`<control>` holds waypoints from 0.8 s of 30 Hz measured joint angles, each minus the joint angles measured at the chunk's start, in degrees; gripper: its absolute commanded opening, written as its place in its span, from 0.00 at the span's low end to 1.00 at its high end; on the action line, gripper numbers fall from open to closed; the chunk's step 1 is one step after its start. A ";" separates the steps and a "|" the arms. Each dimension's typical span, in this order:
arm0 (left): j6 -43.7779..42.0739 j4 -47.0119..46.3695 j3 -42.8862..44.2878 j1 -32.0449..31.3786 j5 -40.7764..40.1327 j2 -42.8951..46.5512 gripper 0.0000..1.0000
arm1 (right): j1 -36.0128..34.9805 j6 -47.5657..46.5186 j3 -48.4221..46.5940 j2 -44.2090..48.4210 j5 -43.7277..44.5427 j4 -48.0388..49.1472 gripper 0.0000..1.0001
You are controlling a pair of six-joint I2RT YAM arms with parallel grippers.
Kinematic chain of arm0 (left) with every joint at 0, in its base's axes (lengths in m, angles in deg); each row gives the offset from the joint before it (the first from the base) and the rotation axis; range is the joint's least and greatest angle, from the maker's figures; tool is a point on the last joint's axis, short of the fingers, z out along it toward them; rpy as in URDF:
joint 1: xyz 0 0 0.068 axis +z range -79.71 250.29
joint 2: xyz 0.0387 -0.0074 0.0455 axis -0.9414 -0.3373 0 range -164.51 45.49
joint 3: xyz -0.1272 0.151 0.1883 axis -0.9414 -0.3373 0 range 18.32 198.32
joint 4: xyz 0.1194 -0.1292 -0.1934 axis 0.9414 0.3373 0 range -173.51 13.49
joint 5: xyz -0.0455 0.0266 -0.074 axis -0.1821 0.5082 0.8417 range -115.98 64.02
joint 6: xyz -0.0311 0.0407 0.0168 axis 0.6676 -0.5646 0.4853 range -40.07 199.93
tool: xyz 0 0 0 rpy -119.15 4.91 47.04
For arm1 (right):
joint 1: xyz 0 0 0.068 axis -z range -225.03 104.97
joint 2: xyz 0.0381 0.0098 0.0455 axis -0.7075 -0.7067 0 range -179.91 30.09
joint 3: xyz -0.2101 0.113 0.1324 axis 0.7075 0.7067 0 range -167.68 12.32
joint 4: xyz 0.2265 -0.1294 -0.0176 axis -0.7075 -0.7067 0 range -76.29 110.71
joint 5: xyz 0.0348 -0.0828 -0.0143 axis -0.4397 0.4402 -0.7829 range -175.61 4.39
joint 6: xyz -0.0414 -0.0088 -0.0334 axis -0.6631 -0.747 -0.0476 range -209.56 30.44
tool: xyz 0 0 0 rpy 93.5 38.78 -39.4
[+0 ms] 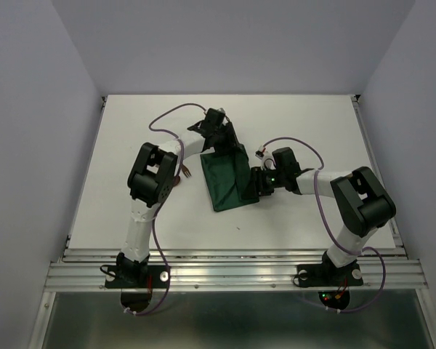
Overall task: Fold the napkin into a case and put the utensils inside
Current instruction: Smooth out the 2/3-rectangle-folded napkin at the center of the board.
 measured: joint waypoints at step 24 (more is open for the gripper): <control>0.20 -1.38 0.59 1.11 4.50 -1.81 0.00 | -0.04 2.47 0.00 3.98 4.55 -1.77 0.64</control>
